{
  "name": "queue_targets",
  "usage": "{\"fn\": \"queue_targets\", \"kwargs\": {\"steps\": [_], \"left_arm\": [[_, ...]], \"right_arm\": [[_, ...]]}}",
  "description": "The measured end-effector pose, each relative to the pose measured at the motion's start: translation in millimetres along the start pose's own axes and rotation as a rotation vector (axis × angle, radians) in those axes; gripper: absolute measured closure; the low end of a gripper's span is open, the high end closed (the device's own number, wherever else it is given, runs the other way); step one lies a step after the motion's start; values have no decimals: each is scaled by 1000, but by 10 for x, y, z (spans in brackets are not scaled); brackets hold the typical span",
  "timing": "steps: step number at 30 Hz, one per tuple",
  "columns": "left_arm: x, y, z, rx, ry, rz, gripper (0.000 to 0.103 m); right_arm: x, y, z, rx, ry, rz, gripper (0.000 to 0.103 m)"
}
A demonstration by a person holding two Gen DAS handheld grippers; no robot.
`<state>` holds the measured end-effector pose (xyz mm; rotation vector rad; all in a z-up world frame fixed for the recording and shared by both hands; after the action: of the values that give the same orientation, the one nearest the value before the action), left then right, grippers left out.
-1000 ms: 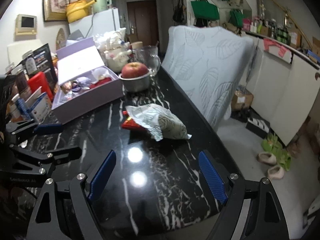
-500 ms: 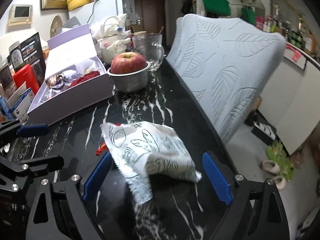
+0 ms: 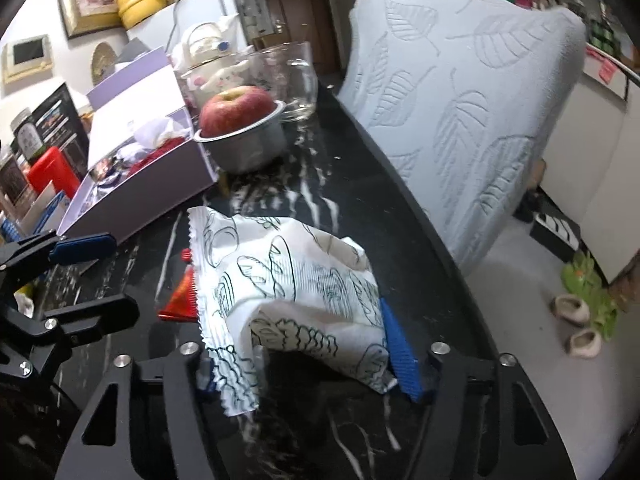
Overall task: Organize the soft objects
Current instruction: 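Grasp the red snack packet with the left gripper while the right gripper grasps the white printed bag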
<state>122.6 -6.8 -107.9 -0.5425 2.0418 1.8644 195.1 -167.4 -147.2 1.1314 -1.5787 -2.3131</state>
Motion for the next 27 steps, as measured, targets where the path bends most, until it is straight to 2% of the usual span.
{"fn": "queue_targets", "kwargs": {"steps": [3, 9, 16, 21, 22, 23, 24, 27], "left_arm": [[-52, -44, -60, 15, -3, 0, 24], [-136, -165, -174, 31, 7, -5, 24], [-262, -400, -156, 47, 114, 33, 24], [-276, -524, -136, 42, 148, 61, 25], [-265, -525, -154, 50, 141, 55, 27], [-258, -531, -170, 48, 128, 56, 37], [-250, -547, -187, 41, 117, 66, 43], [-223, -546, -205, 60, 105, 72, 50]], "right_arm": [[41, 47, -96, -11, -32, -4, 40], [185, 179, -270, 29, -76, -10, 40], [361, 340, -475, 54, -149, -14, 40], [409, 387, -543, 66, -167, -17, 40], [412, 391, -551, 65, -171, -18, 40], [413, 392, -555, 64, -172, -18, 40], [415, 391, -557, 63, -173, -19, 40], [408, 388, -551, 64, -175, -20, 40]]}}
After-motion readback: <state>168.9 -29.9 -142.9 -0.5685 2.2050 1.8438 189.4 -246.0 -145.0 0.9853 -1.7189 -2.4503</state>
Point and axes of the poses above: each gripper's, at about its wrist camera, not at the fingertips, and y roughly against the way its jaws point, z to its left, x to its underside, the point moved 2 cm from there along -y, roughly the way its jaws point, and after that the axes turned 10 degrees about z, right-handed, at the moved point
